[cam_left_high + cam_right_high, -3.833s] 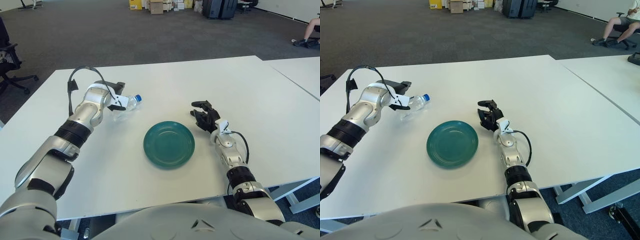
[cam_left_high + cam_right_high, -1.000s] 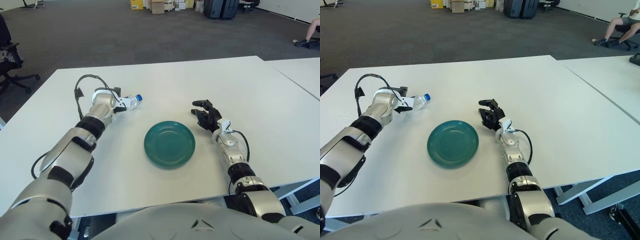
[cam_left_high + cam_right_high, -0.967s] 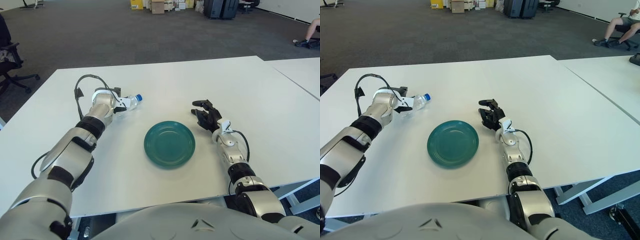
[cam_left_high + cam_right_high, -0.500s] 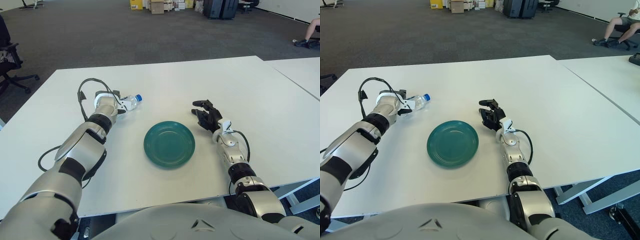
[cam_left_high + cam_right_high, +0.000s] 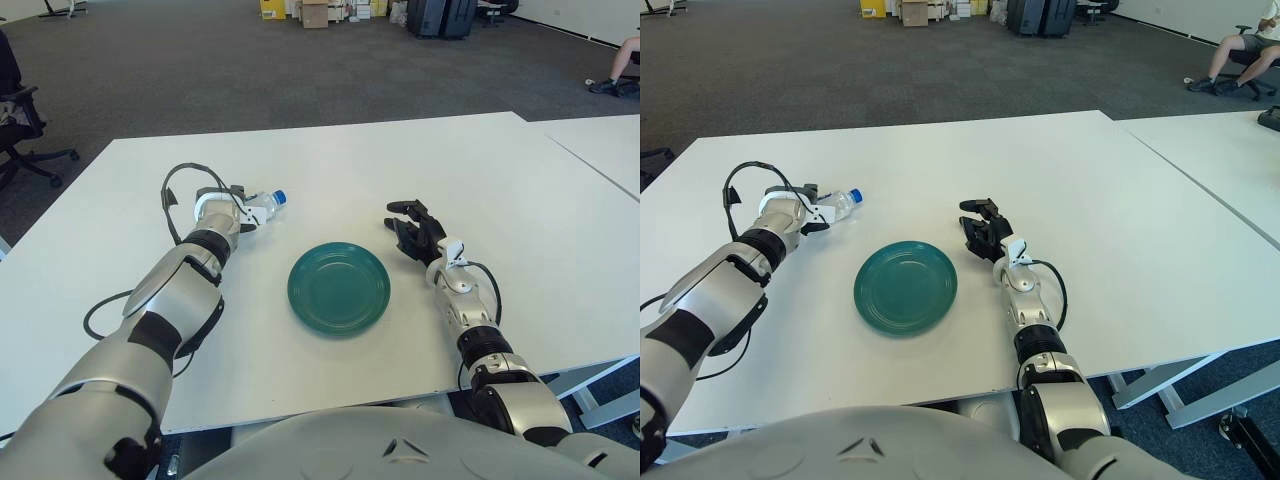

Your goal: Put the bottle into the plate.

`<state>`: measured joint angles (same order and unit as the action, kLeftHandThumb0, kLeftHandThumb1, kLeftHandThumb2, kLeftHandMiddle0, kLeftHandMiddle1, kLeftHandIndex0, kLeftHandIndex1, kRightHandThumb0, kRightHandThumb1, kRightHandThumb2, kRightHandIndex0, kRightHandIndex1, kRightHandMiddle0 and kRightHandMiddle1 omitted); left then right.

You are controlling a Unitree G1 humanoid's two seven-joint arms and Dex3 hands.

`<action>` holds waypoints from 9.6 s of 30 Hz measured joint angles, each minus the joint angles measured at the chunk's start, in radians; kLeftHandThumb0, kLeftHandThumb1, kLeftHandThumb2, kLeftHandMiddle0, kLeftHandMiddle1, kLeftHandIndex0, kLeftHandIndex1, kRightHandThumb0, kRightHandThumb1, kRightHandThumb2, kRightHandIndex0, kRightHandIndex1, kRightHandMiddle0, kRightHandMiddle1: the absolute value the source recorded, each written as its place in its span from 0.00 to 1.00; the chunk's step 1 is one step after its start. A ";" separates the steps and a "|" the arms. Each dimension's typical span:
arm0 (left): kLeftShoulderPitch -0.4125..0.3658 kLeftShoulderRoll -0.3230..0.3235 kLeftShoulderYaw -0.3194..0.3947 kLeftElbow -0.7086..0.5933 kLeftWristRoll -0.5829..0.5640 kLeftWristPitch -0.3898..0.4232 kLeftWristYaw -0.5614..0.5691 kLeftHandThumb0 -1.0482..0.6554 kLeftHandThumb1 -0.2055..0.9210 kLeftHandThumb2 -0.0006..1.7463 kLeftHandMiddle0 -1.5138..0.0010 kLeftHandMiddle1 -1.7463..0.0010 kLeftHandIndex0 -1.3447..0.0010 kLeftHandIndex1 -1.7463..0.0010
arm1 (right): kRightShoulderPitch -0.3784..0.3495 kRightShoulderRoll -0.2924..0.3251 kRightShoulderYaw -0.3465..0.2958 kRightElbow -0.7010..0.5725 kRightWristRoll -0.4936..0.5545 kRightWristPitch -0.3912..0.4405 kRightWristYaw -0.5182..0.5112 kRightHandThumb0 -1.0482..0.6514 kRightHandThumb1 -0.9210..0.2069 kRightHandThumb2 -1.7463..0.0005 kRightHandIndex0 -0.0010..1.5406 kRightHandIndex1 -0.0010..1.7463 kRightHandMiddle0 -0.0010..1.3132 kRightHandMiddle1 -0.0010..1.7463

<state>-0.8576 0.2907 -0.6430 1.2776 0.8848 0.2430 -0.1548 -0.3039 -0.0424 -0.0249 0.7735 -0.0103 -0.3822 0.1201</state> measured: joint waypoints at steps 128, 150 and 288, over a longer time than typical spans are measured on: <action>0.105 0.041 0.260 -0.012 -0.289 -0.478 0.758 0.62 0.24 0.91 0.47 0.03 0.57 0.00 | 0.014 0.014 -0.015 -0.044 0.024 0.050 0.005 0.32 0.17 0.54 0.24 0.28 0.18 0.66; 0.268 0.063 0.390 -0.646 -0.357 -0.619 0.718 0.61 0.30 0.88 0.50 0.01 0.61 0.00 | -0.002 0.009 -0.013 -0.004 0.030 0.013 0.030 0.31 0.16 0.58 0.24 0.25 0.17 0.67; 0.479 0.098 0.117 -0.904 0.069 -0.738 0.380 0.61 0.23 0.91 0.45 0.06 0.56 0.00 | 0.019 0.025 0.001 -0.023 0.030 -0.003 0.016 0.29 0.06 0.64 0.23 0.28 0.09 0.65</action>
<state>-0.3790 0.3888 -0.5263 0.3739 0.9535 -0.4949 0.2253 -0.2848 -0.0176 -0.0235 0.7507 0.0198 -0.3848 0.1362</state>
